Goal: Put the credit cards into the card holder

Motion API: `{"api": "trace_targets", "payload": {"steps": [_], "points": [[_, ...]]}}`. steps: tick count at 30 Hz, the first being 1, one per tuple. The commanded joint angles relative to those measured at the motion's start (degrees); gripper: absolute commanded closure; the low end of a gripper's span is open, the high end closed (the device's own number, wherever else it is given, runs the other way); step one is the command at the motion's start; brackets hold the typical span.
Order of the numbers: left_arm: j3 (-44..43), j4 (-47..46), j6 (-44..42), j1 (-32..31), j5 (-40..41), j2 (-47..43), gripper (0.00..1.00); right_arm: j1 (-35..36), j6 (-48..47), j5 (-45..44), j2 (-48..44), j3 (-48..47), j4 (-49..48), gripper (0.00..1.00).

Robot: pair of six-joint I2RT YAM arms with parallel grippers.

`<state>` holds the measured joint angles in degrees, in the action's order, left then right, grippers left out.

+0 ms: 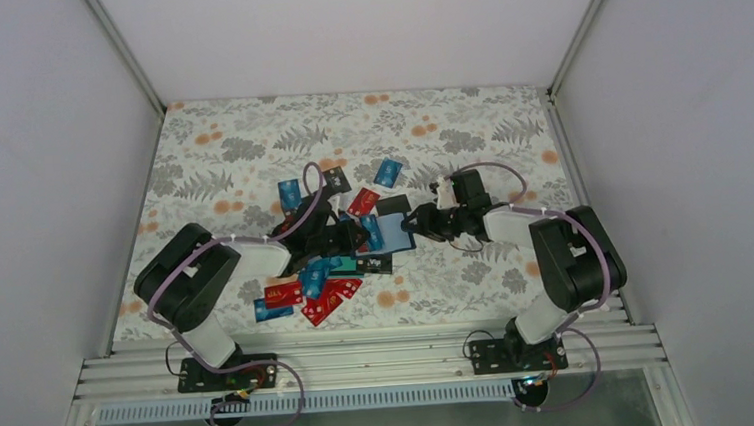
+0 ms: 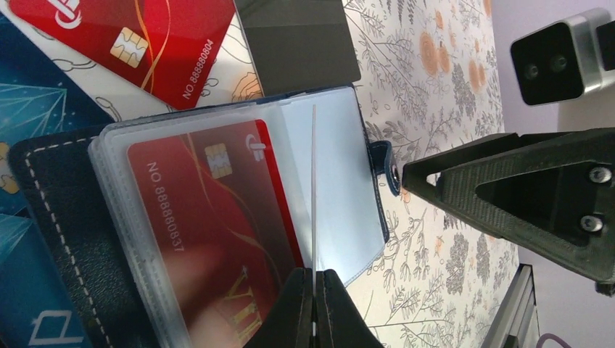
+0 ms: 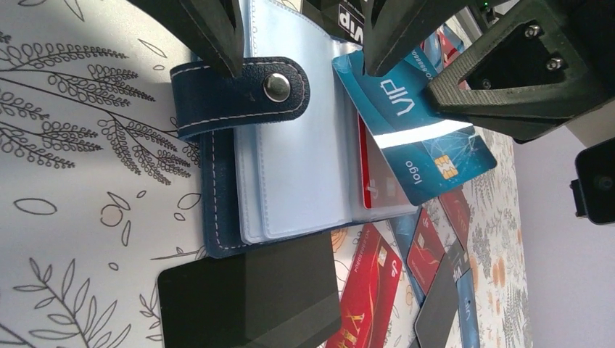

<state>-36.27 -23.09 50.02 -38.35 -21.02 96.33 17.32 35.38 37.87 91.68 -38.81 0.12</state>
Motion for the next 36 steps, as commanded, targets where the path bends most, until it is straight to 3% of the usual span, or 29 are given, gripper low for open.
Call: {"api": "trace_targets", "payload": {"steps": [1,36], "points": [[-1.8,-1.4,0.4,0.1,0.9,0.8,0.98,-0.5,-0.7,1.3,1.5,0.8,-2.9,0.56],[0.9,-5.6,14.3,0.4,-2.7,4.0,0.98,-0.5,1.0,5.0,3.2,3.8,-5.9,0.59]]}}
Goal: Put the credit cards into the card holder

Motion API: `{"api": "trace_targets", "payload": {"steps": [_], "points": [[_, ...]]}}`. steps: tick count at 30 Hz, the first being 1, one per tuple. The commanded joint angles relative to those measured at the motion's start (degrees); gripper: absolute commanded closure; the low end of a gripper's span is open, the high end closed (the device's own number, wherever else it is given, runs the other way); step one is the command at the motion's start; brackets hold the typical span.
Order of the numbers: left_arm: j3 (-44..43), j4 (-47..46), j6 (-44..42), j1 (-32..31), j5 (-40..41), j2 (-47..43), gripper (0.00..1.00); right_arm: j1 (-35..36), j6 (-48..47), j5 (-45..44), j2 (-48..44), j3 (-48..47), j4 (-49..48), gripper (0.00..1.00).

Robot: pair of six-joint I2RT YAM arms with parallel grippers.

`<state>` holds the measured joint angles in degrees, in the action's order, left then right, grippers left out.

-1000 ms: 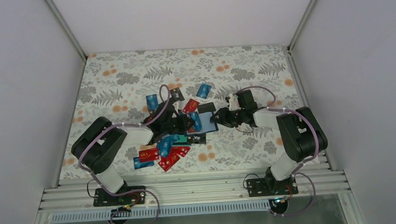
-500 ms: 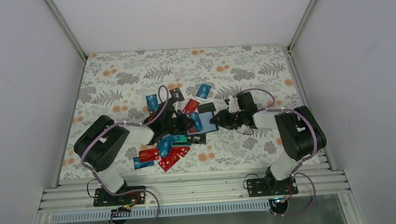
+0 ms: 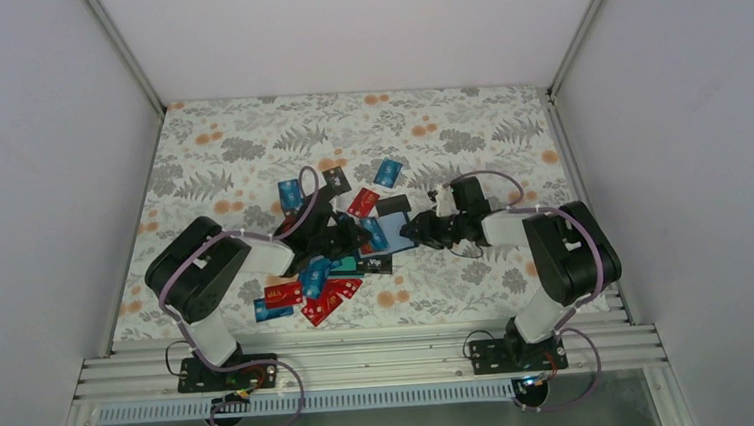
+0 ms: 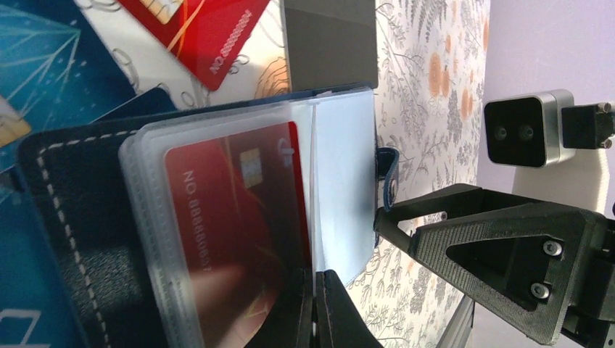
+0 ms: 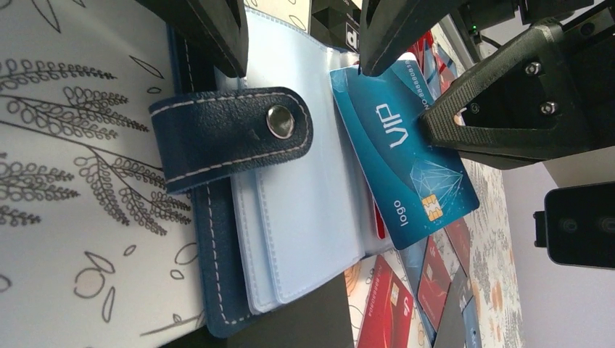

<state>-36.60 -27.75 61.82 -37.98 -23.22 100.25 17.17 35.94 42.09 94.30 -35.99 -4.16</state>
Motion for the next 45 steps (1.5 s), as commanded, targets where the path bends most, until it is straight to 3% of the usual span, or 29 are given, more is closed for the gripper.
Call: {"api": "trace_targets", "payload": {"steps": [1,15,34,45], "points": [[1.5,-1.0,3.2,0.0,-0.5,0.1,0.98,-0.3,0.6,1.0,0.5,1.4,-1.9,0.59],[1.4,-4.6,5.1,0.1,-1.9,2.9,0.98,0.1,2.2,2.1,-0.1,4.6,-4.3,0.60],[-2.8,-1.9,-0.6,0.1,-3.6,5.7,0.98,0.1,1.6,1.9,-0.8,3.8,-2.6,0.60],[-3.6,4.3,-1.2,0.5,-6.1,6.9,0.97,0.1,0.6,1.4,-0.9,2.8,-1.2,0.60]]}}
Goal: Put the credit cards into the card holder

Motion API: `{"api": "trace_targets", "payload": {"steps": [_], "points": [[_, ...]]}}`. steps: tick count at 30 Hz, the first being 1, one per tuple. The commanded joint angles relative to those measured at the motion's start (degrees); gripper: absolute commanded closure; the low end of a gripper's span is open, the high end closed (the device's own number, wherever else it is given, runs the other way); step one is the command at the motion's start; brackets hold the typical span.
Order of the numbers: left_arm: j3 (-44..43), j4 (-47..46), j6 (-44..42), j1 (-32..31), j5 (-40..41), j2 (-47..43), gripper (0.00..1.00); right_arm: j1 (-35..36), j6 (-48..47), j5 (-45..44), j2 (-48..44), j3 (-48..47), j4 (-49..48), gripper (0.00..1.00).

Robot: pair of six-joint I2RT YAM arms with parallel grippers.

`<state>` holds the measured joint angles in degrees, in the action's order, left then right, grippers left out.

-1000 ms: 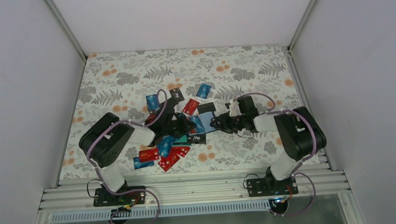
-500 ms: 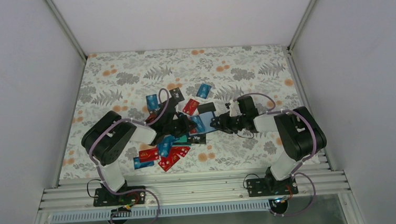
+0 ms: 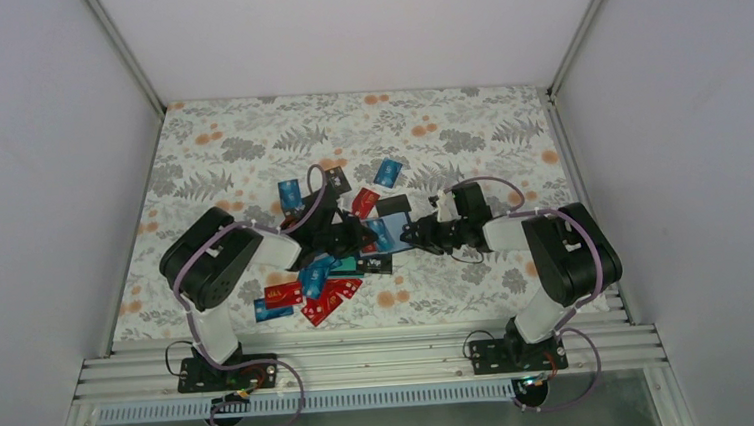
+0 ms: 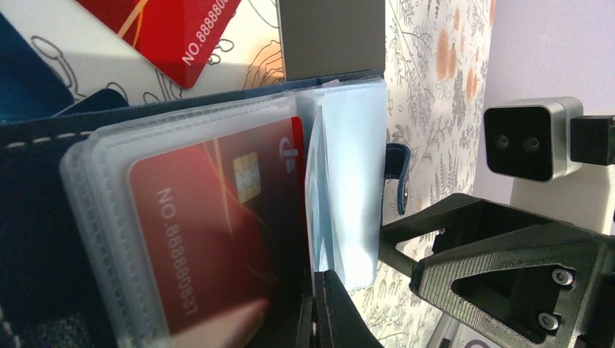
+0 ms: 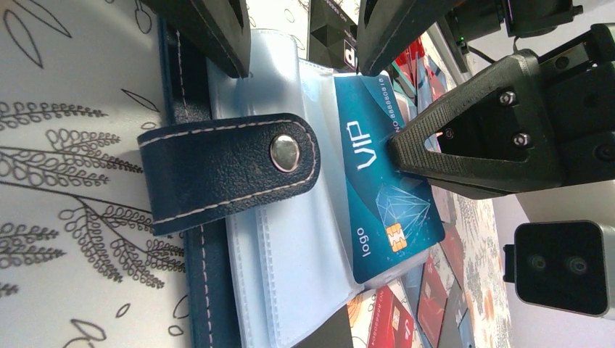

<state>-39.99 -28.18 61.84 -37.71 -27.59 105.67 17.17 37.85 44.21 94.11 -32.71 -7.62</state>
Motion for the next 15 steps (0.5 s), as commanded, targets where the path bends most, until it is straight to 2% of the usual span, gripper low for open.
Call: {"api": "trace_targets", "payload": {"steps": [1,5,15], "points": [[0.1,5.4,-0.8,0.5,-2.0,1.3,0.98,0.1,-1.4,-0.8,-0.8,-0.5,2.5,0.60],[0.9,5.7,-0.4,1.0,-3.1,0.9,0.98,0.1,-1.5,-0.8,-0.6,-0.6,2.6,0.60],[-5.9,12.1,-5.1,1.4,-6.9,4.2,0.98,0.1,-3.5,-0.5,0.0,-2.6,4.7,0.60]]}}
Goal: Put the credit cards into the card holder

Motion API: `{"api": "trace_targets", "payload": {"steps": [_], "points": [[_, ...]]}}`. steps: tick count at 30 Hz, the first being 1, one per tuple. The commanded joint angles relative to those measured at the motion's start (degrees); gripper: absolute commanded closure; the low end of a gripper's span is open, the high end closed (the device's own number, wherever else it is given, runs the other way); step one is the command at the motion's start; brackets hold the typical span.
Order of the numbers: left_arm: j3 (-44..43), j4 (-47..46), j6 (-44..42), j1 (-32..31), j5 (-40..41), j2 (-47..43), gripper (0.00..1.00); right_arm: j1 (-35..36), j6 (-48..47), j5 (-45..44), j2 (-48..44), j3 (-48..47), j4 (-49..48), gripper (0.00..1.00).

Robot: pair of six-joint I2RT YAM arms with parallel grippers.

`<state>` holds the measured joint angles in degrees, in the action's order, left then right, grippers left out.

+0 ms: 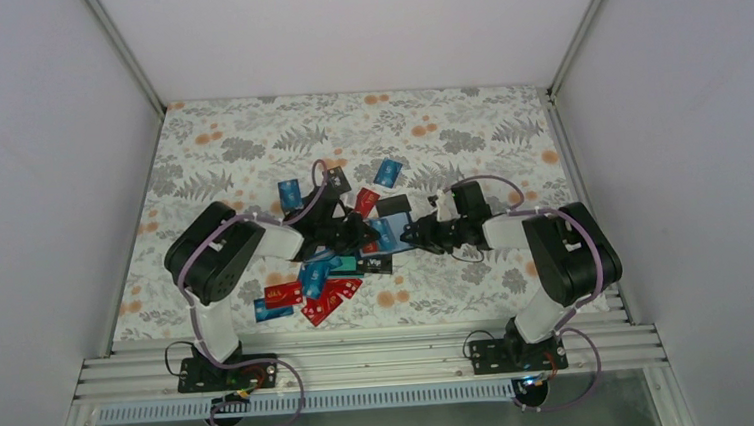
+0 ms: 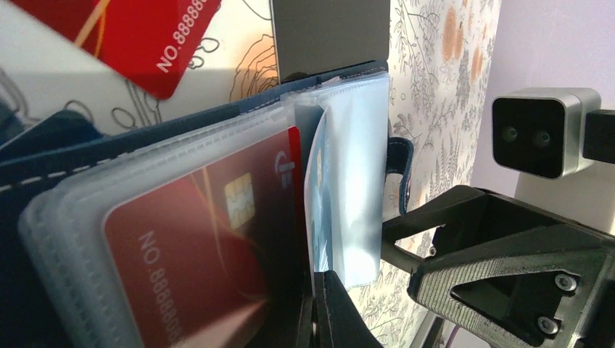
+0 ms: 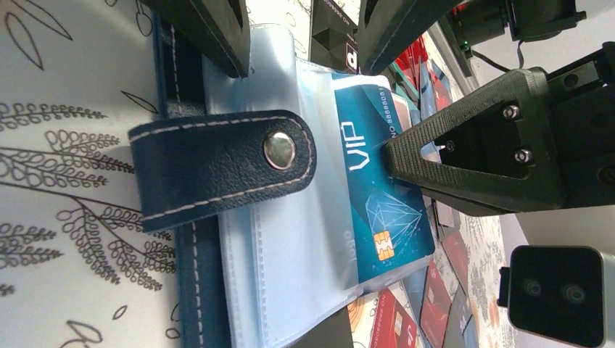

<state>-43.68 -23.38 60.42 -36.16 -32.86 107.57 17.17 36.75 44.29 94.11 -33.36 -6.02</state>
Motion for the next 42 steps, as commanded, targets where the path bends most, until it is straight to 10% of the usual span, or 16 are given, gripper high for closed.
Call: {"api": "trace_targets", "payload": {"steps": [1,19,42], "points": [[-2.8,8.4,-4.6,-0.1,-1.8,2.6,0.98,0.1,-2.9,-0.7,0.1,-2.4,3.6,0.60],[-9.4,20.9,-17.2,1.4,-0.9,5.4,0.98,0.0,-15.4,-12.5,-2.6,-14.5,23.1,0.53],[-12.8,25.5,-19.9,1.5,-0.8,6.8,0.98,0.4,-15.0,-18.5,4.6,-14.7,22.2,0.56]]}}
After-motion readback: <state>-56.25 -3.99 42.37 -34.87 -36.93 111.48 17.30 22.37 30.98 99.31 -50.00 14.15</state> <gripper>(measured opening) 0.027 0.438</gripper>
